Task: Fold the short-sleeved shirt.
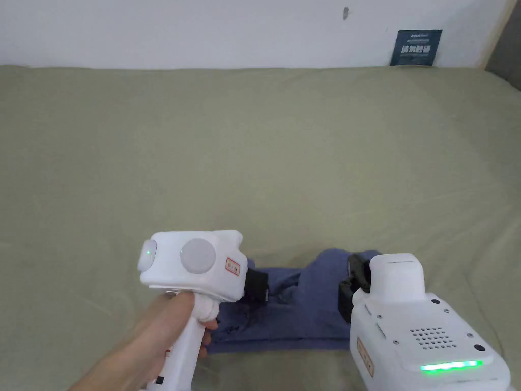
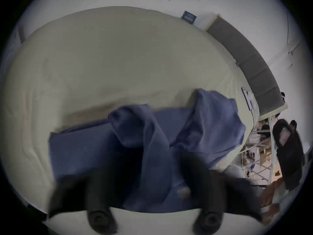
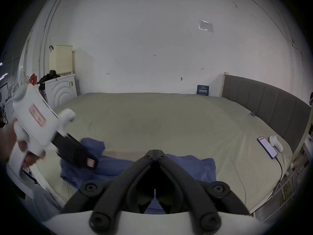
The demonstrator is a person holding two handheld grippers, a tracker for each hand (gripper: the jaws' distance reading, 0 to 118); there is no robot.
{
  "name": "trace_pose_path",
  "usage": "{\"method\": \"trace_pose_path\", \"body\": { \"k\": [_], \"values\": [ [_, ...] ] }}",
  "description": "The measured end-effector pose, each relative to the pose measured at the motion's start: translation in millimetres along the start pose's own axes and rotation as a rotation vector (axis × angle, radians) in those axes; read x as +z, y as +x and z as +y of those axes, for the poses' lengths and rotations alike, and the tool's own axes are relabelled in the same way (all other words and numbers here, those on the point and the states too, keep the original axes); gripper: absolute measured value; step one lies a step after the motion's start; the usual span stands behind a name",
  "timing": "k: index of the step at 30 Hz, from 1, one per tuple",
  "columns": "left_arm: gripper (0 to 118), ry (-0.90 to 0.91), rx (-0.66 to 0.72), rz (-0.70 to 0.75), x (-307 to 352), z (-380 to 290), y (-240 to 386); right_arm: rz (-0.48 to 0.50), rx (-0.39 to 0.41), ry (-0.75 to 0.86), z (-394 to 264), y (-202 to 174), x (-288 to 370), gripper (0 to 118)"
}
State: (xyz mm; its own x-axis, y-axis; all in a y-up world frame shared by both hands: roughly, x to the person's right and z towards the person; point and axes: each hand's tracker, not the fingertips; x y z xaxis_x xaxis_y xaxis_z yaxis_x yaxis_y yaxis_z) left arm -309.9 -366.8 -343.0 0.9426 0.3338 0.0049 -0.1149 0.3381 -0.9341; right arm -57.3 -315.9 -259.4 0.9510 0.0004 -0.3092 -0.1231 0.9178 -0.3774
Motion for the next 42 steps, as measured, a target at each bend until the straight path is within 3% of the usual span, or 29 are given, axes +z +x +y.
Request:
{"method": "trace_pose_path", "body": {
  "k": [1,2,5,7,10,11,17,23,26,30,35,42],
  "values": [
    [118,-0.007,-0.001,-0.026,-4.6,-2.5,-2.4,-0.006,-0.001,-0.003,-0.6,0.8,-0.8,0],
    [118,0.021,0.028,-0.077,-2.9,-5.6,-4.0,-0.007,-0.001,-0.007,-1.0,1.9,-2.0,0],
    [99,0.117,0.112,-0.193,26.8,-12.2,-18.2,-0.006,-0.009,-0.017,-3.7,3.3,-5.6,0],
    [71,0.182,0.155,-0.245,47.5,-18.7,-36.7,0.002,-0.02,-0.029,-4.9,2.7,-9.1,0],
    [38,0.232,0.244,-0.275,72.2,-26.6,-67.8,0.006,-0.039,-0.031,-6.4,1.1,-10.1,0],
    [1,0.255,0.279,-0.262,74.4,-31.2,-77.5,0.012,-0.045,-0.034,-6.3,0.4,-10.4,0],
    [1,0.131,0.284,-0.297,45.0,-33.2,-58.0,0.019,-0.047,-0.042,-6.2,-0.6,-13.1,0],
    [1,-0.002,0.295,-0.432,-45.6,-18.4,-12.3,0.015,-0.033,-0.045,-5.5,2.9,-13.7,0],
    [0,0.052,0.214,-0.312,-59.5,-22.7,10.1,0.008,-0.03,-0.056,-7.1,7.5,-16.9,0],
    [0,0.046,0.213,-0.307,-40.8,-20.1,7.9,0.004,-0.023,-0.065,-7.8,8.9,-16.5,0],
    [1,0.171,0.173,-0.371,41.8,-16.5,-28.2,-0.003,-0.027,-0.055,-6.3,6.4,-17.8,0],
    [1,0.215,0.272,-0.192,104.9,-46.4,-130.1,0.019,-0.024,-0.059,-8.6,-5.7,-21.6,0]
  ]
}}
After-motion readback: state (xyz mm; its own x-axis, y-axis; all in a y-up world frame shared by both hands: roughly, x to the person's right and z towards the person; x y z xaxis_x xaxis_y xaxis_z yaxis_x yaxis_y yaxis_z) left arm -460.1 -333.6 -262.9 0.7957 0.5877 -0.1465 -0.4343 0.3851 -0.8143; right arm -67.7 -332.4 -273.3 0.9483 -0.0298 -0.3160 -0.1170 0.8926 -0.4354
